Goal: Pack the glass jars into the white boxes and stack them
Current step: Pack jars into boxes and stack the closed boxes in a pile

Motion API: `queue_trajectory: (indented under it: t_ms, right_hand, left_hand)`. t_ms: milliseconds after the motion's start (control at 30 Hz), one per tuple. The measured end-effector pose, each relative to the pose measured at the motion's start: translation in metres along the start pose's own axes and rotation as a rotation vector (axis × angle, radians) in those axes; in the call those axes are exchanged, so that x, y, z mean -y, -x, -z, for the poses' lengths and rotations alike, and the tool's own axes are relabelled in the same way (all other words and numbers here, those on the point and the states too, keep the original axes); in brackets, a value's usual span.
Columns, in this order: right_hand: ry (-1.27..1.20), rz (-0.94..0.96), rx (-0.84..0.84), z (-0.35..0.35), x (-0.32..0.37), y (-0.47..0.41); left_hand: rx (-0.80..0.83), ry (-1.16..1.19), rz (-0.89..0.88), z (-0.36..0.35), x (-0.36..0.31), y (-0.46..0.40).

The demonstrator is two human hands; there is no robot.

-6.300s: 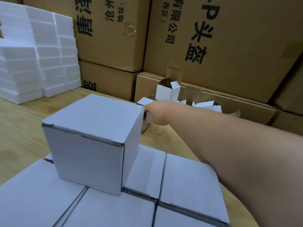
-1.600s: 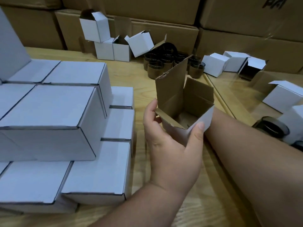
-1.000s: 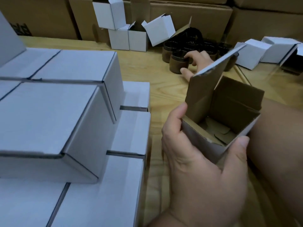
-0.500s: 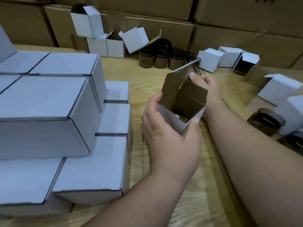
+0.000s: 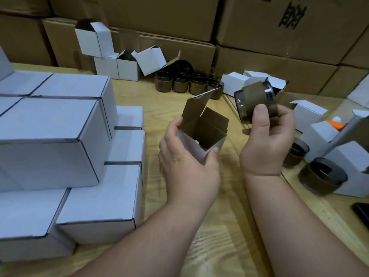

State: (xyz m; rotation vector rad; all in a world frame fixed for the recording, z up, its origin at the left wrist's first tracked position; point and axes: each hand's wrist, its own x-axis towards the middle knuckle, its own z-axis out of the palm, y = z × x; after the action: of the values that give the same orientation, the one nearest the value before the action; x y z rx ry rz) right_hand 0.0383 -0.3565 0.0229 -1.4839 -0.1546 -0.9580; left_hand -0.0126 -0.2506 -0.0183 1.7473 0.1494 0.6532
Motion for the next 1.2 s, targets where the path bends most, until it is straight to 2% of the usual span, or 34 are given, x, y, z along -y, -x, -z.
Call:
queue_trajectory:
  t_ms: [100, 200, 433, 633, 900, 1000, 1200]
  right_hand:
    - [-0.008, 0.351, 0.156, -0.002, 0.010, 0.006]
    - [0.013, 0.495, 0.326, -0.006, 0.012, 0.013]
    - [0.216, 0.289, 0.403, -0.004, -0.007, 0.013]
    - [0.313, 0.248, 0.538, 0.002, -0.013, 0.006]
    - [0.396, 0.082, 0.657, 0.002, -0.013, 0.009]
    - [0.342, 0.070, 0.624, 0.001, -0.012, 0.009]
    - [0.102, 0.011, 0.397, -0.006, -0.015, 0.014]
  left_hand:
    - [-0.014, 0.008, 0.001, 0.000, -0.001, -0.001]
    - [-0.024, 0.021, -0.004, 0.001, -0.005, -0.001]
    - [-0.005, 0.044, 0.028, 0.000, -0.004, -0.001]
    - [-0.031, 0.047, 0.013, -0.002, -0.004, 0.000]
    - [0.037, 0.134, 0.064, 0.005, -0.010, 0.000]
    - [0.035, 0.163, 0.094, 0.005, -0.009, -0.001]
    - [0.065, 0.020, 0.017, 0.001, -0.003, -0.002]
